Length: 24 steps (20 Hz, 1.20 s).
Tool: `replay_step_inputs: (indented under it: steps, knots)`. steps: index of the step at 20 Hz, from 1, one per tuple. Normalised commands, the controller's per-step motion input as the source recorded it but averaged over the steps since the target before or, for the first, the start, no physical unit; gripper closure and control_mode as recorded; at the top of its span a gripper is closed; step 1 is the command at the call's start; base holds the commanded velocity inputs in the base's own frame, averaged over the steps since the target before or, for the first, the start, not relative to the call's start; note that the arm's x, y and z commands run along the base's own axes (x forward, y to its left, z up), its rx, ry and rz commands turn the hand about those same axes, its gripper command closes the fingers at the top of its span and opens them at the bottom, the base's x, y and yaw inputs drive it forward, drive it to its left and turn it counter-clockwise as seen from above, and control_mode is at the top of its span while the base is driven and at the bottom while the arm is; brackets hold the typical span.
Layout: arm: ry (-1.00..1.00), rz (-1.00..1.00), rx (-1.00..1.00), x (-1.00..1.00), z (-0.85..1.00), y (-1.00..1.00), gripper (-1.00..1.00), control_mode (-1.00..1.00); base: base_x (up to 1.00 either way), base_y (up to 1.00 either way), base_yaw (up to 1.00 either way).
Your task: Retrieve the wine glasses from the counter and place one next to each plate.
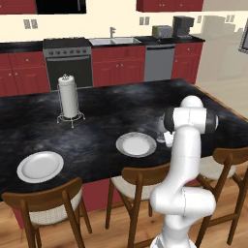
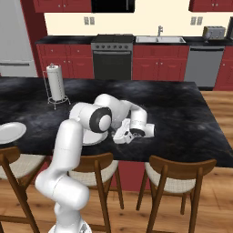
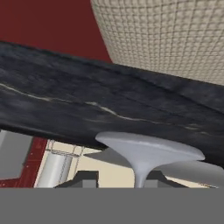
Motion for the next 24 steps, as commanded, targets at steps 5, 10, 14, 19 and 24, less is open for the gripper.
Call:
replay_step_inputs:
  steps: [5, 10, 14, 19, 24]
  knots:
    - [-0.02, 0.00, 0.00, 0.00, 0.00, -0.16, -1.00, -1.00, 0.00, 0.00, 0.00]
    - [-0.01, 0.00, 0.01, 0.00, 0.00, -0.18, -1.00, -1.00, 0.00, 0.00, 0.00]
    - [0.00, 0.00, 0.03, 0.00, 0.00, -0.18, -1.00, -1.00, 0.00, 0.00, 0.00]
    - [0.00, 0.00, 0.09, -0.06, 0.15, -0.36, -1.00, -1.00, 0.00, 0.00, 0.00]
    - [-0.02, 0.00, 0.15, -0.51, 0.56, -0.24, -1.00, -1.00, 0.00, 0.00, 0.00]
